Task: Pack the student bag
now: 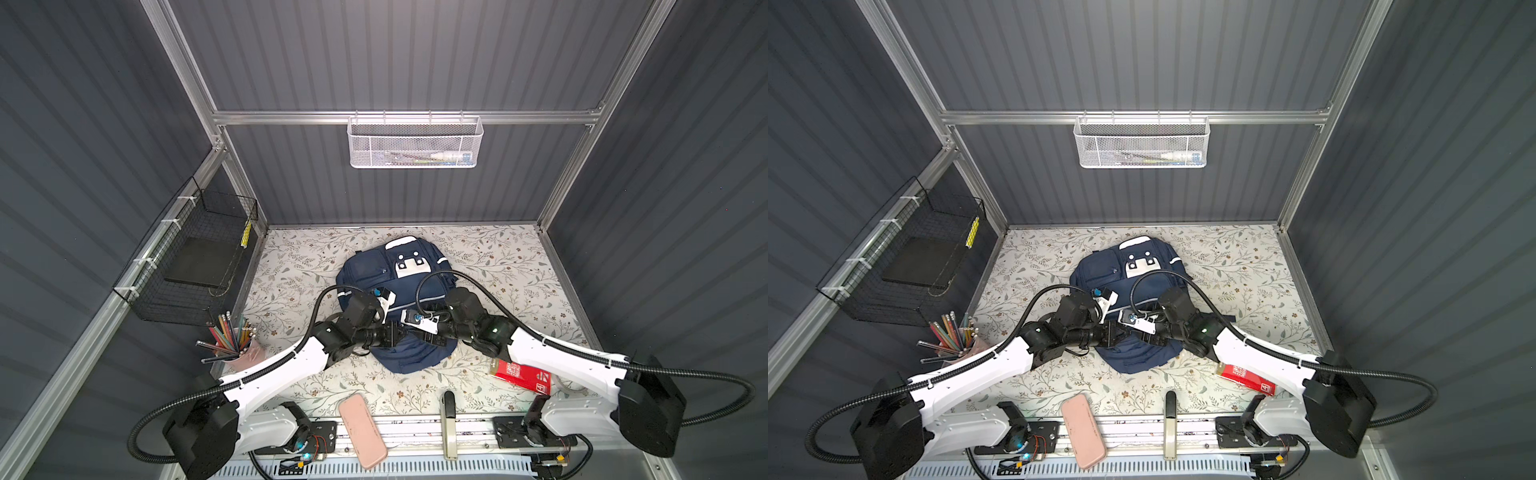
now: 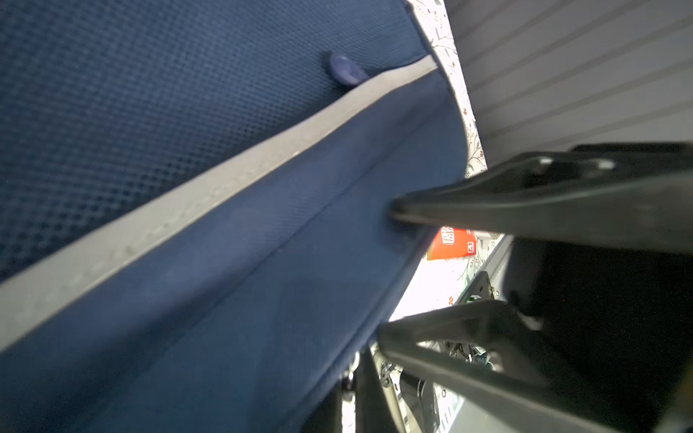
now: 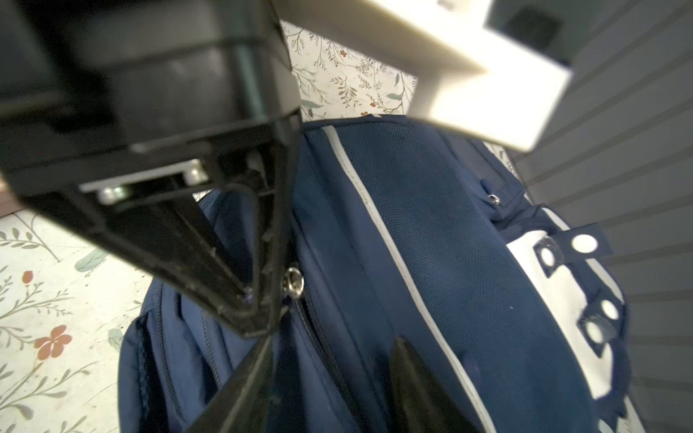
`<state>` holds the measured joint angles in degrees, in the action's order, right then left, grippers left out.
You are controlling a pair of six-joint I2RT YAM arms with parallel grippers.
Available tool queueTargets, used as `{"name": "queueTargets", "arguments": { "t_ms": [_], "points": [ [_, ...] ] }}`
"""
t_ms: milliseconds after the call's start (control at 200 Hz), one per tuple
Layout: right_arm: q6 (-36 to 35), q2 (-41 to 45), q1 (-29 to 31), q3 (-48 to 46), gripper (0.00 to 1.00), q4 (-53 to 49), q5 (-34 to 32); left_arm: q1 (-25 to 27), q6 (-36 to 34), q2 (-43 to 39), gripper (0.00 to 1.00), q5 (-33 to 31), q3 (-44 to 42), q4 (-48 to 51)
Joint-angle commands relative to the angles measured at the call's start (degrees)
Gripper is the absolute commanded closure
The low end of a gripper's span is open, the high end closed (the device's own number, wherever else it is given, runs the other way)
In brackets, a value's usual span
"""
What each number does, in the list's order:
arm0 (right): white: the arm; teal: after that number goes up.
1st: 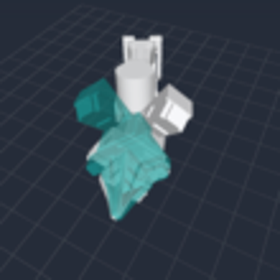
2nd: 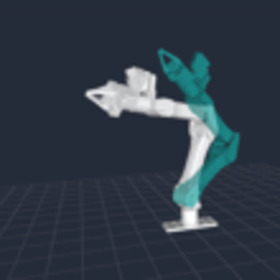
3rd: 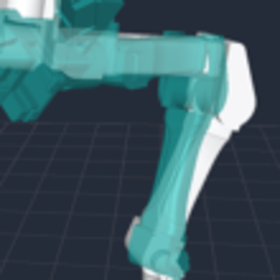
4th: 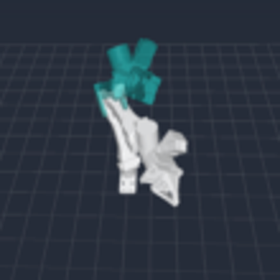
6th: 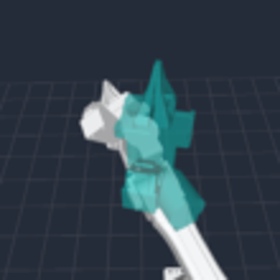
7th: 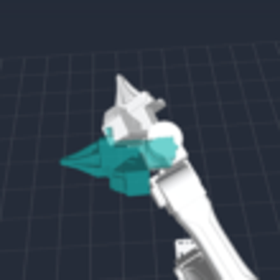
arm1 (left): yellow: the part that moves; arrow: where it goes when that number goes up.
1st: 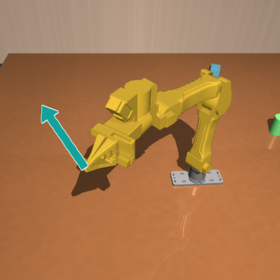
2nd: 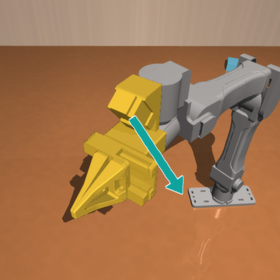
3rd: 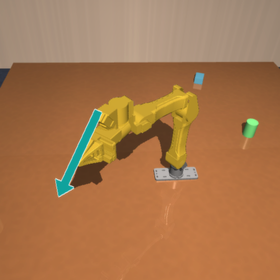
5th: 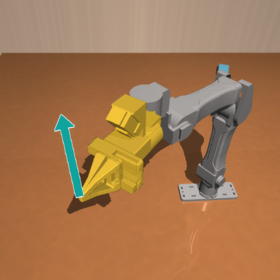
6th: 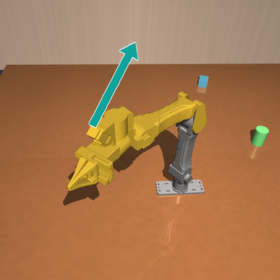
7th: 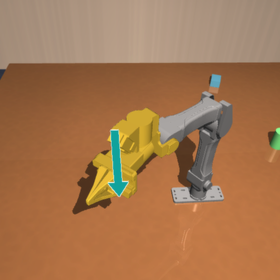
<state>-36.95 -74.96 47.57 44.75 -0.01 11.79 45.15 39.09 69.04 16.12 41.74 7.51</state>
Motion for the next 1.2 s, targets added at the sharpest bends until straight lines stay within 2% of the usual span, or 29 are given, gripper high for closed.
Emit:
{"name": "queueTargets", "arguments": {
  "t_ms": [0,95,155,195,280,370,620,745,866,1016,1196],
  "points": [
    [-1.9,-2.9,0.9,2.2,0.49,-0.7,-1.0,0.3,0.0,-1.4,1.00,-0.2,2.9,-3.3],
    [-3.5,-4.7,0.9,1.7,0.52,1.8,-4.6,0.3,-0.5,-2.9,1.00,-2.0,2.7,-1.0],
    [-4.6,-5.0,0.9,1.2,0.59,2.4,-5.7,0.3,-0.8,-3.8,1.00,-3.8,2.5,0.7],
    [-5.1,-5.1,0.8,0.8,0.66,2.6,-6.1,0.3,-0.8,-4.6,1.00,-4.4,1.9,0.8],
    [-5.8,-4.5,0.9,-0.4,0.89,2.7,-6.3,0.2,0.1,-6.0,1.00,-5.7,0.2,-0.1],
    [-6.0,-3.4,0.8,-1.8,0.99,2.5,-6.8,0.2,0.4,-6.7,1.00,-10.3,0.7,4.4],
    [-6.3,0.2,0.0,-5.3,1.00,1.8,-5.7,-1.3,0.3,-9.9,1.00,-18.7,2.4,12.1],
    [-6.5,2.3,-0.7,-6.4,1.00,0.8,-3.5,-5.5,-5.1,-10.2,1.00,-16.4,4.6,15.3],
    [-6.4,4.4,-1.3,-7.8,1.00,0.7,-2.2,-12.8,-9.7,-10.2,1.00,-12.2,5.6,16.9],
    [-6.0,6.7,-2.4,-9.5,1.00,1.0,-0.7,-19.5,-14.1,-8.2,1.00,-7.6,6.7,16.9],
    [-5.1,8.9,-4.8,-12.2,1.00,6.3,-0.2,-22.5,-15.6,-6.4,1.00,-2.9,7.2,16.2]
  ]
}}
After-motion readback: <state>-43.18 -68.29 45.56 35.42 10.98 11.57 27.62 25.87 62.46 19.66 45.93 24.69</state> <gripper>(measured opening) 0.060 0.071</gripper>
